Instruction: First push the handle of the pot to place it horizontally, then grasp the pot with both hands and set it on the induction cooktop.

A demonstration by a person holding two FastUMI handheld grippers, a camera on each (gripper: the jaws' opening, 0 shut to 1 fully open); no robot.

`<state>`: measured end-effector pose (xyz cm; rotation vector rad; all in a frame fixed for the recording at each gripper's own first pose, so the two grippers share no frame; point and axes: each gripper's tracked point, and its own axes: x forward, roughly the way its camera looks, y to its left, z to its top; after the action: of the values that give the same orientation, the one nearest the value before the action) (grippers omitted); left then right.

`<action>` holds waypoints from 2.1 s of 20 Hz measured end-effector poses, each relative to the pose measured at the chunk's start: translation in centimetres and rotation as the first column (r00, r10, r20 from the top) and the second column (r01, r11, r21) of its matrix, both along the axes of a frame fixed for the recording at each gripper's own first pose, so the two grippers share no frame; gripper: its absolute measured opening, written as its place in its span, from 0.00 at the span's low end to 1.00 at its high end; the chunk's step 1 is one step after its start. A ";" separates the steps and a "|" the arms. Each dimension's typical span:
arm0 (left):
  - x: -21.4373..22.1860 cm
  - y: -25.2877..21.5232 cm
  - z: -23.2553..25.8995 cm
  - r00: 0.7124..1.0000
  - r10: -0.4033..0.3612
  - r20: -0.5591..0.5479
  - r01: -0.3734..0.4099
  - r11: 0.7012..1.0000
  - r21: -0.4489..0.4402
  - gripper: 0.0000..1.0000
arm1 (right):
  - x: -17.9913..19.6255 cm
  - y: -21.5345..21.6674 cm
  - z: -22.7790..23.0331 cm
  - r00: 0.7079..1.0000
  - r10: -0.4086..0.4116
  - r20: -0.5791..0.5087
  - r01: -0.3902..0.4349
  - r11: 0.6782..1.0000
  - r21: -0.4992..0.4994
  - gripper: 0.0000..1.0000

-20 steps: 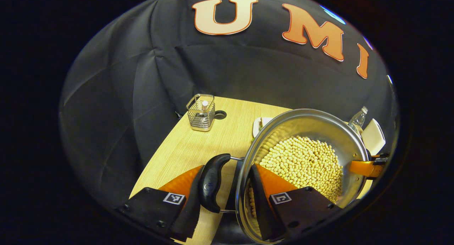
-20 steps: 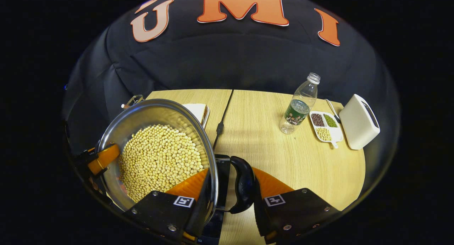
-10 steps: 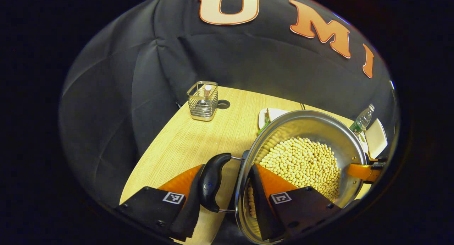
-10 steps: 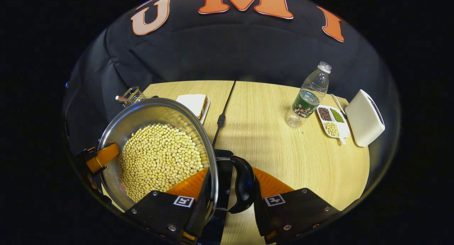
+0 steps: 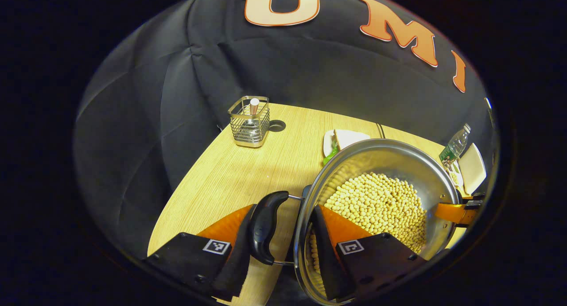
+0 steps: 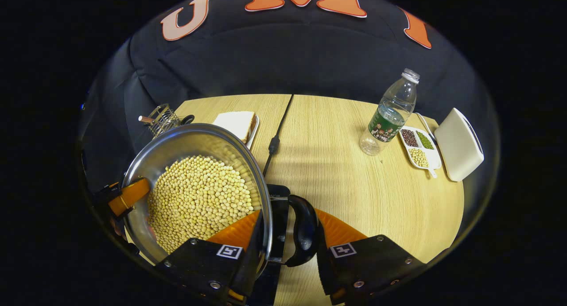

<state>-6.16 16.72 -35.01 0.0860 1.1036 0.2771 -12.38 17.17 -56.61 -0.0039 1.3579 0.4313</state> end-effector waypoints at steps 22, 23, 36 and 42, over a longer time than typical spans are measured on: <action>4.8 -13.7 19.7 0.884 -0.206 0.420 0.160 0.977 0.144 0.98 | 10.9 -24.6 17.3 0.836 -0.170 0.522 0.090 0.980 0.175 0.89; 5.2 -15.6 21.5 0.861 -0.228 0.454 0.177 0.972 0.151 0.96 | 11.4 -27.1 18.9 0.812 -0.177 0.556 0.095 0.980 0.172 0.89; 8.1 -32.4 40.9 0.579 -0.266 0.770 0.283 0.952 0.115 0.97 | 13.1 -51.7 35.8 0.519 -0.215 0.827 0.227 0.968 0.109 0.93; 8.3 -35.3 50.3 0.421 -0.218 0.881 0.344 0.937 0.068 0.97 | 13.8 -53.5 42.7 0.402 -0.224 0.888 0.256 0.958 0.127 0.93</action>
<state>2.14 -18.57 15.24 0.0058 0.0193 -0.0831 1.47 -36.32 -13.88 -0.0558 0.2511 0.0941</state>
